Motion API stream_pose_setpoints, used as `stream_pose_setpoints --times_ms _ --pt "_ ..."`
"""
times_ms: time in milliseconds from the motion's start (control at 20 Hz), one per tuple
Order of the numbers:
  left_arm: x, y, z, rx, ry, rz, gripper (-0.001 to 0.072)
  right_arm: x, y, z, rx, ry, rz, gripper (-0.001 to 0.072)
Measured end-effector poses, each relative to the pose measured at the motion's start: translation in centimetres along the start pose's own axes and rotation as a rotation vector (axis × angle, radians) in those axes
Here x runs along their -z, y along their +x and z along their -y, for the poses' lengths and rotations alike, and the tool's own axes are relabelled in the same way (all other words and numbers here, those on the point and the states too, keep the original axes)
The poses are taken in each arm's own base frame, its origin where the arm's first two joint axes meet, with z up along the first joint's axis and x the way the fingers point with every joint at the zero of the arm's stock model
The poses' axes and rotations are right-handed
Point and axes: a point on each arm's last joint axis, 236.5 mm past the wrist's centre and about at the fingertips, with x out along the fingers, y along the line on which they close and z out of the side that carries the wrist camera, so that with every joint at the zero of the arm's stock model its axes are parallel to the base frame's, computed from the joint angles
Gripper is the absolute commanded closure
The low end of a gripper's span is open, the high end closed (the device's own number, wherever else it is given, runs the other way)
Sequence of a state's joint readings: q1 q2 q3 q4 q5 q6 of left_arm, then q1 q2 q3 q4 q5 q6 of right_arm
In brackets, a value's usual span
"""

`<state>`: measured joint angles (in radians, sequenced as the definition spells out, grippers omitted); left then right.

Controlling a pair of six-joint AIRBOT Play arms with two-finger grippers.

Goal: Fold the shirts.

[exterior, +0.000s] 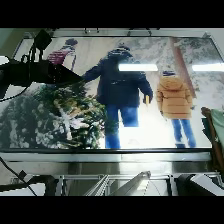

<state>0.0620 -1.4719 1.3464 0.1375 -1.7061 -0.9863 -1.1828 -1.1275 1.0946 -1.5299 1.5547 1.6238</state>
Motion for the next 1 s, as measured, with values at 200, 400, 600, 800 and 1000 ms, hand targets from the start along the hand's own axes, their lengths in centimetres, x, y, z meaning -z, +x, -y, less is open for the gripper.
stream_pose_setpoints --times_ms 200,400,600,800,1000 --pt "-2.2 -1.3 1.7 -0.038 0.094 0.039 0.0706 1.1 -2.5 -11.3 -0.382 -0.095 -0.010 0.0693" --pt "-2.3 -3.3 2.8 -0.101 0.111 0.076 0.0705 7.5 -5.6 -20.4 -0.574 -0.353 -0.035 0.0692" --pt "3.9 -2.7 1.6 -0.196 0.001 0.067 0.0703 19.6 -5.6 -26.5 -0.687 -0.709 -0.069 0.0692" --pt "13.2 -0.9 -2.4 -0.316 -0.152 0.068 0.0683 32.3 -2.4 -27.4 -0.749 -1.022 -0.160 0.0692" --pt "18.7 -0.4 -5.3 -0.380 -0.237 0.111 0.0684 38.9 0.5 -26.9 -0.760 -1.167 -0.224 0.0692"
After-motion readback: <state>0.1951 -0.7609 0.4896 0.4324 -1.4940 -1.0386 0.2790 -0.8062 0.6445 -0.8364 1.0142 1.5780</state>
